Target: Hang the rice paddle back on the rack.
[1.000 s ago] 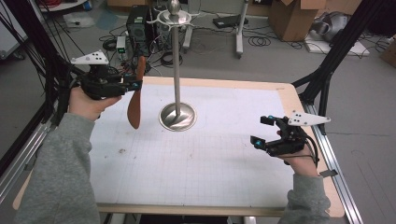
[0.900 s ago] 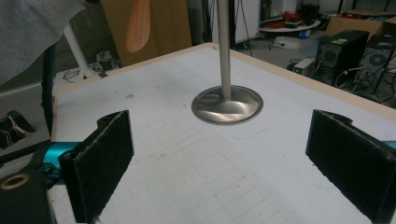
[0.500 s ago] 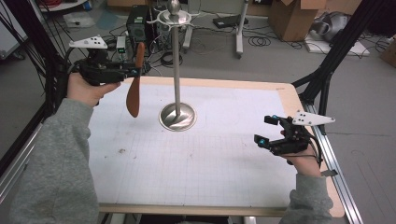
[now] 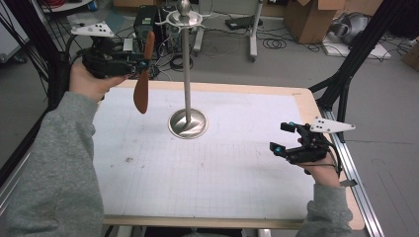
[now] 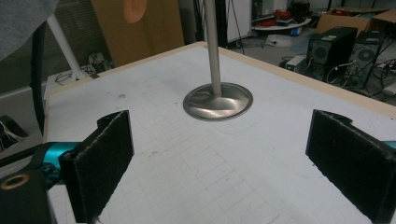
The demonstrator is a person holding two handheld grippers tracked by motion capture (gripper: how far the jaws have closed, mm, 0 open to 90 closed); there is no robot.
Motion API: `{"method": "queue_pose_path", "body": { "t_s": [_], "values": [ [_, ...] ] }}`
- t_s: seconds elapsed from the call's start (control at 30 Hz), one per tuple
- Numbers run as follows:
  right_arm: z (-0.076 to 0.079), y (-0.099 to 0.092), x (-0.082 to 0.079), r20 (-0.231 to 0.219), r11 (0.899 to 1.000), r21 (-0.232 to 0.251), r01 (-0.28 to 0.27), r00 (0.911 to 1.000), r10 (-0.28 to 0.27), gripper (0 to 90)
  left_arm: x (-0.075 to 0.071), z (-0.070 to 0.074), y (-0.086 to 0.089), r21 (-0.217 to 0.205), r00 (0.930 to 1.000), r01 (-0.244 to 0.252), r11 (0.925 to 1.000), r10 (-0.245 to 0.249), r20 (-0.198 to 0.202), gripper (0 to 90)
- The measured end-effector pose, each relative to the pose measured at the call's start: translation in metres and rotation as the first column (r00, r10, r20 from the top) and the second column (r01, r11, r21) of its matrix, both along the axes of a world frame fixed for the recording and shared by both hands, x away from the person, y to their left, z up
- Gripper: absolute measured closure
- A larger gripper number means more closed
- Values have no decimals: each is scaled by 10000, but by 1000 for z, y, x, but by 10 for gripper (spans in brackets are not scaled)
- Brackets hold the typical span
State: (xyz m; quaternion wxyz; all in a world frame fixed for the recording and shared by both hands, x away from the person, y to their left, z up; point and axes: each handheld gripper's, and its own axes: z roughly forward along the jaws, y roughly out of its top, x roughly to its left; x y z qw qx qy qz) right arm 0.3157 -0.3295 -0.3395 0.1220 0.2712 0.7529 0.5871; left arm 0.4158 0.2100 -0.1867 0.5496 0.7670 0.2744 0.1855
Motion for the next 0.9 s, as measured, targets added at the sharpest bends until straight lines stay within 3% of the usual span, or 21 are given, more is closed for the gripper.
{"method": "queue_pose_path", "body": {
  "t_s": [0.6, 0.9],
  "values": [
    [0, -1, 0, -26, 10000, 3, 50, 10000, -50, 62, 1, 20, -2, -479, 9994, 69, 9988, -54, 328, 651],
    [-1, -4, 1, -42, 10000, 37, 79, 10000, -79, 62, 7, 25, -9, -331, 9989, -6, 9995, 21, 461, 651]
  ]
}}
